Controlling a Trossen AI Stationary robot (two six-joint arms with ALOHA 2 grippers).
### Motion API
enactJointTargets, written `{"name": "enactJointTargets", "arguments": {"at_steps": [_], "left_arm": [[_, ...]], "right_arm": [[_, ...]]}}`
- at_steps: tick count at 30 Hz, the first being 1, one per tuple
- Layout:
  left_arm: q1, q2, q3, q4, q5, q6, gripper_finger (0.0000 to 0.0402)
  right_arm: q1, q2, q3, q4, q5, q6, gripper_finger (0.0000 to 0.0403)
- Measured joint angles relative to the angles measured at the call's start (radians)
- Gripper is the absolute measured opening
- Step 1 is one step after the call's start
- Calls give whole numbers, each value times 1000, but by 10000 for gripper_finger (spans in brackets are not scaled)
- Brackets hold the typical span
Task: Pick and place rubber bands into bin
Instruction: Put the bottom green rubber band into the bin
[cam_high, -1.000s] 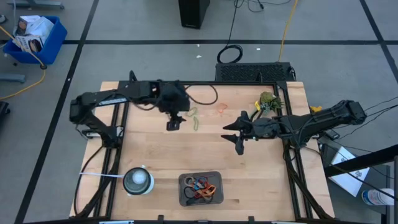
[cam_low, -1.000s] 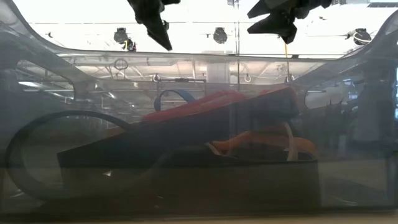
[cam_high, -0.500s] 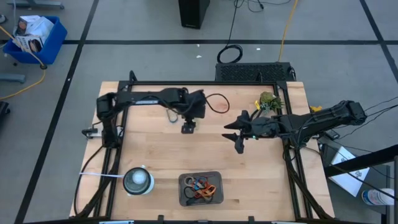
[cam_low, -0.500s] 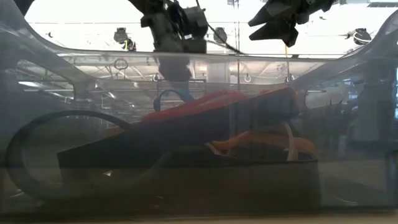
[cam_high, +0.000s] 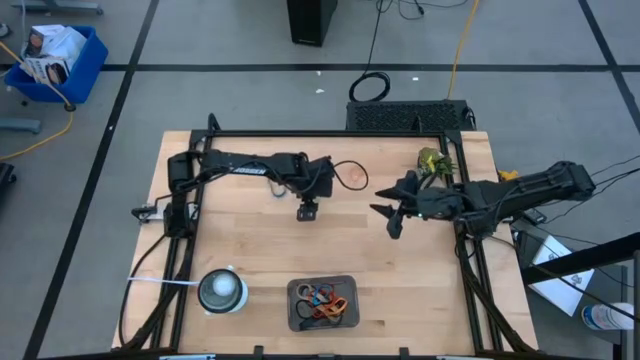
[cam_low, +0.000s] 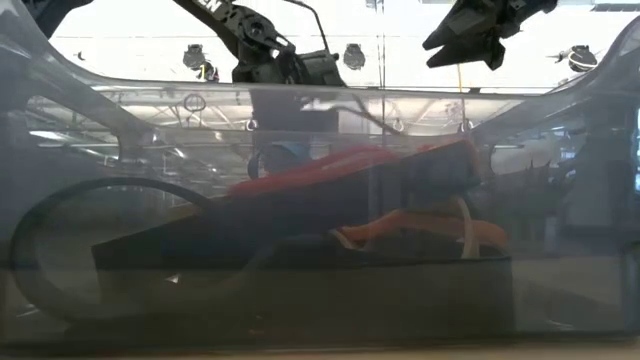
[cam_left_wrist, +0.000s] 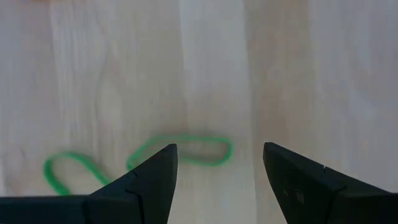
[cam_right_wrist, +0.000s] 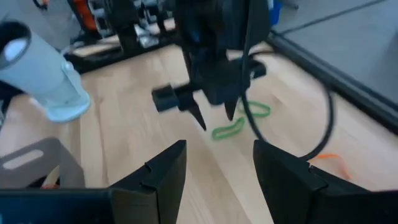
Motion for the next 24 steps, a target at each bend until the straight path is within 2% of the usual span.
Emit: {"name": "enactJointTargets", "arguments": {"at_steps": [6,11,24], "left_arm": [[-11,-5,-62,50,-62,-18,246],[-24,-6,-86,85,-15,-34,246],[-48,-6,-148,178,-14,-53,246]], "right_arm": [[10,-55,0,-6,25,-22,183],[10,-60,0,-8,46,-25,183],[10,-60,0,-9,47,-25,183]]}}
